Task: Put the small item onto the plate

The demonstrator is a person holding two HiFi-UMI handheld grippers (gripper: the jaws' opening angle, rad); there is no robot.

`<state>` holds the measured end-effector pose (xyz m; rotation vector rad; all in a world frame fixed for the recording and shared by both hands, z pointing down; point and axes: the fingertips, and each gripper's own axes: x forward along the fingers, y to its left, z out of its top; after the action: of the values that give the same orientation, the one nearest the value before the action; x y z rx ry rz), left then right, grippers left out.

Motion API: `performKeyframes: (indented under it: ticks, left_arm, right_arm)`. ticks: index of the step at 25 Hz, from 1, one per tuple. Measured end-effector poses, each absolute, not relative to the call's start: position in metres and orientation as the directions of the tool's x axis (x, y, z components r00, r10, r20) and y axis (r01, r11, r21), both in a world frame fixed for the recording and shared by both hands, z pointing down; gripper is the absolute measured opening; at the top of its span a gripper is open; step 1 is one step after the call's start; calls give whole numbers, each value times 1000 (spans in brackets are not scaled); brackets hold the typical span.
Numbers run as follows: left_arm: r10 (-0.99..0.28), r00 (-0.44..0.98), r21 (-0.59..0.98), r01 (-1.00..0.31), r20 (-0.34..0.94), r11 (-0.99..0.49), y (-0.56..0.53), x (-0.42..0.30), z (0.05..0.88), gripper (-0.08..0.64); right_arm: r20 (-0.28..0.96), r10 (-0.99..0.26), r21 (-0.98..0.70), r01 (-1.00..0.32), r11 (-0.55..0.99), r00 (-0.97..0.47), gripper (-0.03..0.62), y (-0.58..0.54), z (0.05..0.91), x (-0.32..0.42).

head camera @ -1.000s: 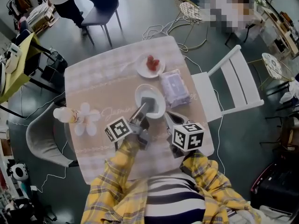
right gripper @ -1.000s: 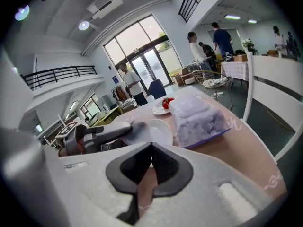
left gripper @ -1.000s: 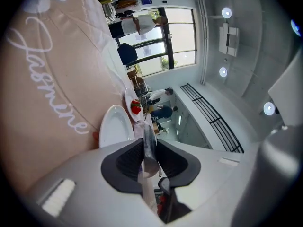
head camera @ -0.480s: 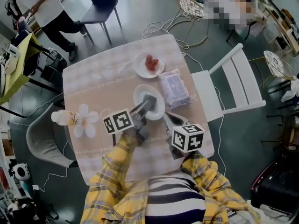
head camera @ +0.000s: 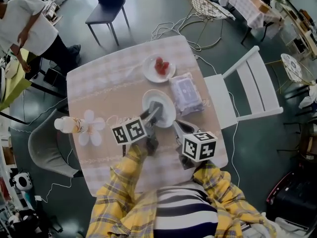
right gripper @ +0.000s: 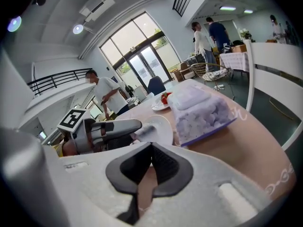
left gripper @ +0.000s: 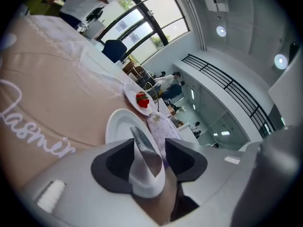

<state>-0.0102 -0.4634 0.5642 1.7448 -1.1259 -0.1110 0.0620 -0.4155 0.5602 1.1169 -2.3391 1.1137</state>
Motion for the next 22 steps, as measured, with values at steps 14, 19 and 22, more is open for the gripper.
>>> performKeyframes:
  ticks: [14,19,22]
  left_arm:
    - [-815,372,327,-914,443,-240,-447,-29,538,109]
    - [-808,400,362,-898,433,-251,-416,-26,534,11]
    - [-798,427,390,-882,425,-265,-393,-24,535,3]
  right_arm:
    - [563,-531,-530,-769,356,-634,0,-408,562,74]
    - [567,-555,-521,-787,331,-609,0,-396,563,85]
    - [563,-579,-513,-799,314,-590,0,-387,559,87]
